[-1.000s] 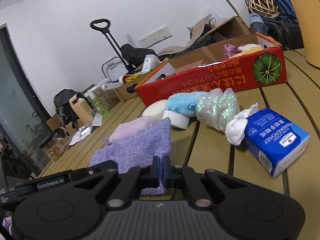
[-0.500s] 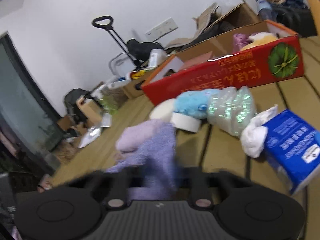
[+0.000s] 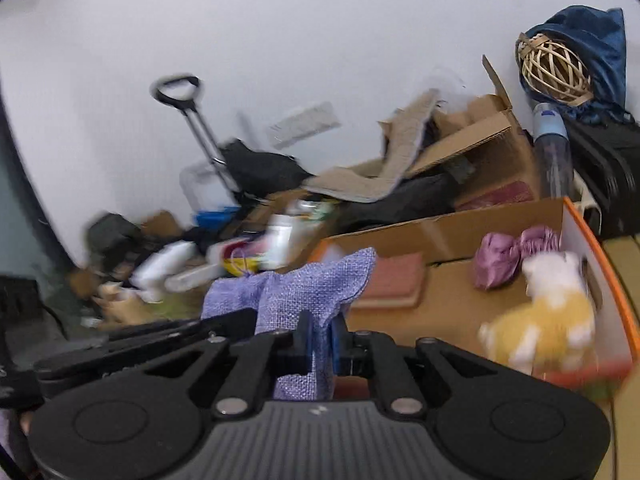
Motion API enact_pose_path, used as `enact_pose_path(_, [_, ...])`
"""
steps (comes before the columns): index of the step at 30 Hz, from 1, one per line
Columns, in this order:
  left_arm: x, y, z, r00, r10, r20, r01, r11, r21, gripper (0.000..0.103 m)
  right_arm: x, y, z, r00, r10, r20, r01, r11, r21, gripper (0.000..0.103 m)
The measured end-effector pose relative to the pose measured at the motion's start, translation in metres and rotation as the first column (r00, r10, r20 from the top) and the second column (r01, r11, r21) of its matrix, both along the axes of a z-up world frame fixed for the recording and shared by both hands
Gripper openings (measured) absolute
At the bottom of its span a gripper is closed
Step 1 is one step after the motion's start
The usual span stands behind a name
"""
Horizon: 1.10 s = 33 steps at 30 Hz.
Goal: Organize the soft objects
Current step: 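Carry the purple mesh bag into the red box and release it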
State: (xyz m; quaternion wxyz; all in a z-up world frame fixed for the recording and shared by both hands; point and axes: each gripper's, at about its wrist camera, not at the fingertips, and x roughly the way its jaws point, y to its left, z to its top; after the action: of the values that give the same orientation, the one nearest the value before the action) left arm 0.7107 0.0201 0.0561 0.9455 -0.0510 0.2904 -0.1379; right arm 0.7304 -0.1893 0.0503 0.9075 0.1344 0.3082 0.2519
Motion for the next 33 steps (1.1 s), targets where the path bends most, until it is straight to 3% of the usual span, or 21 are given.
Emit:
enact_pose_path(3, [0.045,-0.004,-0.031,0.990,0.055,-0.130,-0.045,0.996,0.078,0.012,0.055,0.019,-0.034,0.990,-0.022,-0.141,0.012,0.997,-0.074,0.009])
enact_pose_path(4, [0.048,-0.005,-0.039,0.985,0.090,-0.150,-0.073,0.991,0.115,0.017,0.067,0.025,-0.047,0.982,-0.027,-0.187,0.009,0.995,-0.097,0.009])
enact_pose_path(7, [0.036,-0.005,-0.043,0.994,0.052,-0.099,-0.039,0.991,0.127,0.035,0.080,0.038,-0.072,0.967,-0.017,-0.255,-0.024,0.987,-0.159,0.012])
enact_pose_path(9, [0.028,-0.004,-0.040,0.995,0.026,-0.092,-0.013,0.990,0.138,0.041,0.081,0.043,-0.080,0.964,-0.006,-0.267,-0.043,0.983,-0.177,0.015])
enact_pose_path(10, [0.024,-0.004,-0.038,0.996,0.036,-0.085,-0.023,0.987,0.157,0.042,0.081,0.042,-0.081,0.965,-0.010,-0.261,-0.036,0.984,-0.174,0.020])
enact_pose_path(11, [0.020,-0.003,-0.033,0.996,0.036,-0.075,-0.023,0.985,0.169,0.042,0.080,0.041,-0.079,0.969,-0.030,-0.246,-0.015,0.984,-0.180,0.036])
enact_pose_path(13, [0.011,0.000,-0.019,0.997,0.043,-0.067,-0.031,0.984,0.174,0.044,0.076,0.039,-0.073,0.973,-0.060,-0.223,0.014,0.979,-0.203,0.055])
enact_pose_path(18, [-0.023,0.006,0.022,0.997,0.075,-0.007,-0.072,0.977,0.202,0.049,0.042,0.021,-0.024,0.986,-0.065,-0.155,0.026,0.971,-0.236,0.055])
enact_pose_path(24, [-0.091,0.005,0.083,0.992,0.083,0.095,-0.102,0.971,0.218,0.053,-0.027,-0.018,0.067,0.998,-0.056,-0.001,0.054,0.973,-0.226,0.060])
enact_pose_path(28, [-0.135,-0.004,0.120,0.985,0.066,0.161,-0.104,0.964,0.245,0.059,-0.075,-0.043,0.116,0.994,-0.057,0.098,0.080,0.965,-0.250,0.074])
enact_pose_path(33, [-0.186,-0.012,0.147,0.969,0.081,0.233,-0.131,0.969,0.210,0.060,-0.131,-0.065,0.157,0.976,-0.100,0.195,0.147,0.959,-0.243,0.074])
